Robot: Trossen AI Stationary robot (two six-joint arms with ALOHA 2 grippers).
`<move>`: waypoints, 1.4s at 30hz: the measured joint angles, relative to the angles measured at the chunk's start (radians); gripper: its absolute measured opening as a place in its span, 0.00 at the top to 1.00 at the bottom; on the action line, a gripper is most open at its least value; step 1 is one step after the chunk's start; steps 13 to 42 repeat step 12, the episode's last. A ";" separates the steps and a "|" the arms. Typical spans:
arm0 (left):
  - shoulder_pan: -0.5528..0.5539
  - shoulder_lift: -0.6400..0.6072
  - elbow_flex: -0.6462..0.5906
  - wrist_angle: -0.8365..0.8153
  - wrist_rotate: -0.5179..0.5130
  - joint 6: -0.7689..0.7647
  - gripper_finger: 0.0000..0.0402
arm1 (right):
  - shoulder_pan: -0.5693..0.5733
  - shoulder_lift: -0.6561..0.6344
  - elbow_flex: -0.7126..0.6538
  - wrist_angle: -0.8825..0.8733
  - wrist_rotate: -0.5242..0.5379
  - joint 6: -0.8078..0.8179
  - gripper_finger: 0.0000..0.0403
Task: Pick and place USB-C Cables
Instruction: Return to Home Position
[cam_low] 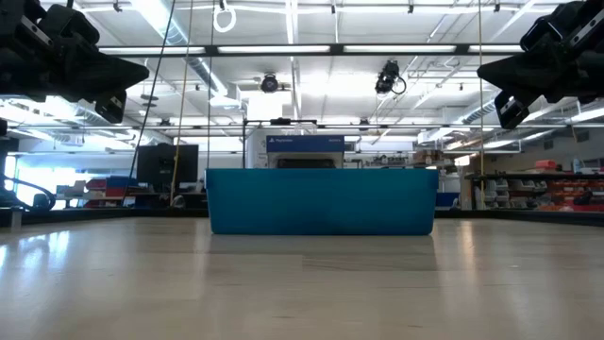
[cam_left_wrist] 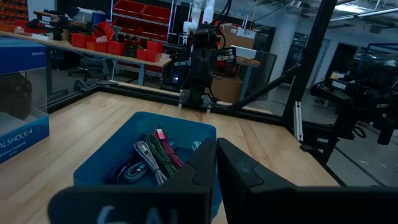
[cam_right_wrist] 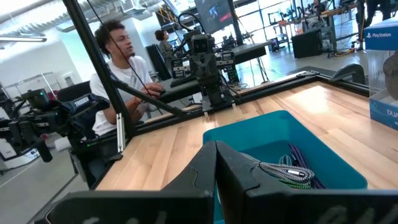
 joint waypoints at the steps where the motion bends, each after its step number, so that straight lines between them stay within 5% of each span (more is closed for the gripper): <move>1: 0.000 0.000 0.000 0.000 0.000 0.000 0.94 | 0.000 0.000 0.000 0.000 0.000 0.000 0.97; 42: 0.000 0.000 0.000 0.000 0.000 0.000 0.95 | 0.000 0.000 0.000 0.000 0.000 0.000 0.97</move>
